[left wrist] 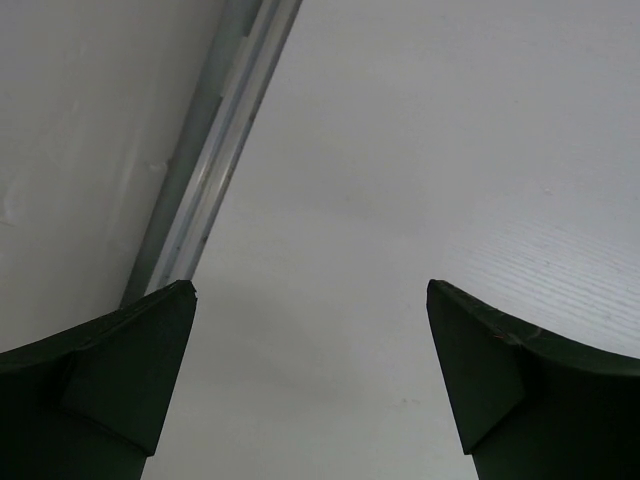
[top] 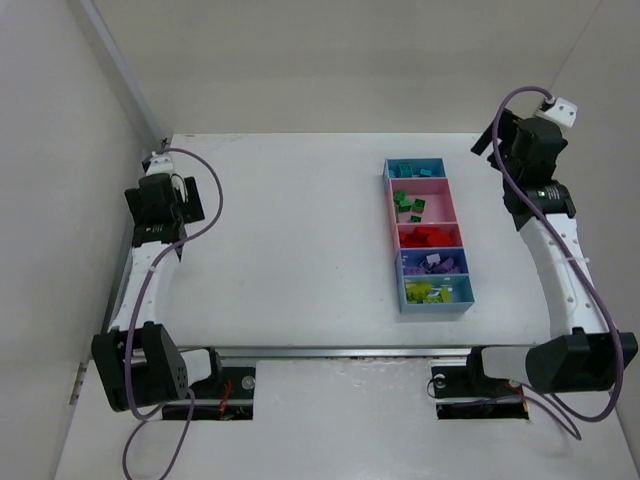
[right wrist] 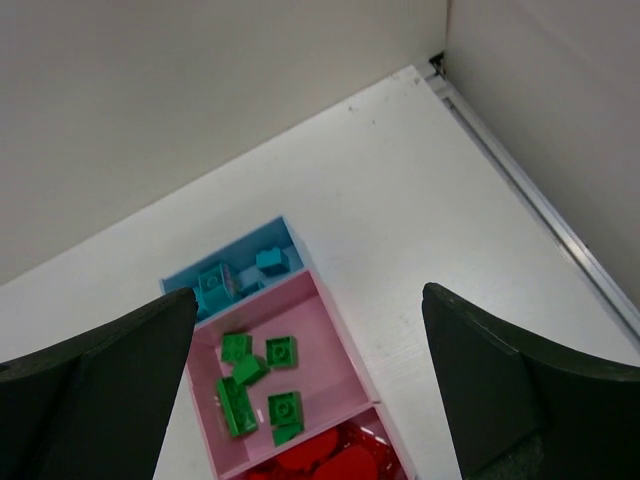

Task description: Sort the legos into containers by color

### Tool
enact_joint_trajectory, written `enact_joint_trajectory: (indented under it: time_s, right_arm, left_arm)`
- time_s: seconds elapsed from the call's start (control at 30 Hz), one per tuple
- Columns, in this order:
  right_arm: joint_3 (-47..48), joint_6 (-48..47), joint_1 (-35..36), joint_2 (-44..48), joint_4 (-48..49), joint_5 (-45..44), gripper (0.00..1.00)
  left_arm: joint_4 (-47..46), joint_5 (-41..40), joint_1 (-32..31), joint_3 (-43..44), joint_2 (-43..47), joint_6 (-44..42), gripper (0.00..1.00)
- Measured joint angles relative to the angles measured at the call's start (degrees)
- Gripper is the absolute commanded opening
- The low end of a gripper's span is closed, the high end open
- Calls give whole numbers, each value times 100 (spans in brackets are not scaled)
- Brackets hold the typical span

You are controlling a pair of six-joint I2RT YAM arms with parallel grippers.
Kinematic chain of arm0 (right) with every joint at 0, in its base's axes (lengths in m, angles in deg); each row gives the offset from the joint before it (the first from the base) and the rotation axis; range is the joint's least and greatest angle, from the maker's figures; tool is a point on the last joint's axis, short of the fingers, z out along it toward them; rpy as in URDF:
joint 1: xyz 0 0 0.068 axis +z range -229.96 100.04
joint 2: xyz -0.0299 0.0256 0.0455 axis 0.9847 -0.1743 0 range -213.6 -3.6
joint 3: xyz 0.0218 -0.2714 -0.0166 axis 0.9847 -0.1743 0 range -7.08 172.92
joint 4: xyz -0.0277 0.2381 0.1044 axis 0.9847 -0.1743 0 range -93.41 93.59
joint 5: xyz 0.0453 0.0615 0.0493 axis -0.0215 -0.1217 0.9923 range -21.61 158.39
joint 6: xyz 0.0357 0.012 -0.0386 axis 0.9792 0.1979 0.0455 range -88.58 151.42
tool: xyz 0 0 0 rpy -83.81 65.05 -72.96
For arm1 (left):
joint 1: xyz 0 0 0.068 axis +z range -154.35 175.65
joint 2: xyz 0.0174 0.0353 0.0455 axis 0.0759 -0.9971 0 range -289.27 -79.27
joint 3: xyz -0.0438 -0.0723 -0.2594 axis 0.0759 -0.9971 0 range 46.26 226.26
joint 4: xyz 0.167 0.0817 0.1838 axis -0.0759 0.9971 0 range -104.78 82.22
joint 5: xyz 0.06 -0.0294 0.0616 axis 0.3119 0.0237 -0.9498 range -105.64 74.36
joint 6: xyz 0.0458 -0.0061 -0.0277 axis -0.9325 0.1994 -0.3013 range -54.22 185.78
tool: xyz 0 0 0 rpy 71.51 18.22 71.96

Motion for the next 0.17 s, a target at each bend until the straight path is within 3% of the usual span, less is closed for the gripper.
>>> enact_joint_trajectory:
  time_s: [0.17]
  right_arm:
    - [-116,39,0,446,385,-127,99]
  left_arm:
    - [15,219,-4,-57,9,173,100]
